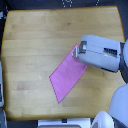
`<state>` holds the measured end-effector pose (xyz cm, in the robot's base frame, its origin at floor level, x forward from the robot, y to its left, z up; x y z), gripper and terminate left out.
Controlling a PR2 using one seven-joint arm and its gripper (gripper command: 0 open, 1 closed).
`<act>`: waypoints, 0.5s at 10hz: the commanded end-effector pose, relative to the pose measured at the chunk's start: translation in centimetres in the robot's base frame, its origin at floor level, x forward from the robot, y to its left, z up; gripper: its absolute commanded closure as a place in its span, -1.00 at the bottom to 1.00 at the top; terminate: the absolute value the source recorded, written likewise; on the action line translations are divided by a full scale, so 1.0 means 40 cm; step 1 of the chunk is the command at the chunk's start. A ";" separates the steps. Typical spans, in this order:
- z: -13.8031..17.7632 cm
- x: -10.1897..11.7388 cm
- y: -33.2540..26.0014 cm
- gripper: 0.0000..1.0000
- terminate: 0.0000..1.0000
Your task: Folding a cloth
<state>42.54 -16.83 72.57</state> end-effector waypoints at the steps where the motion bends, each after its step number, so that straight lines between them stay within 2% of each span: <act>1: 0.011 -0.007 0.021 1.00 -1.00; 5: 0.017 -0.012 0.013 1.00 -1.00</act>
<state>42.30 -16.31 72.76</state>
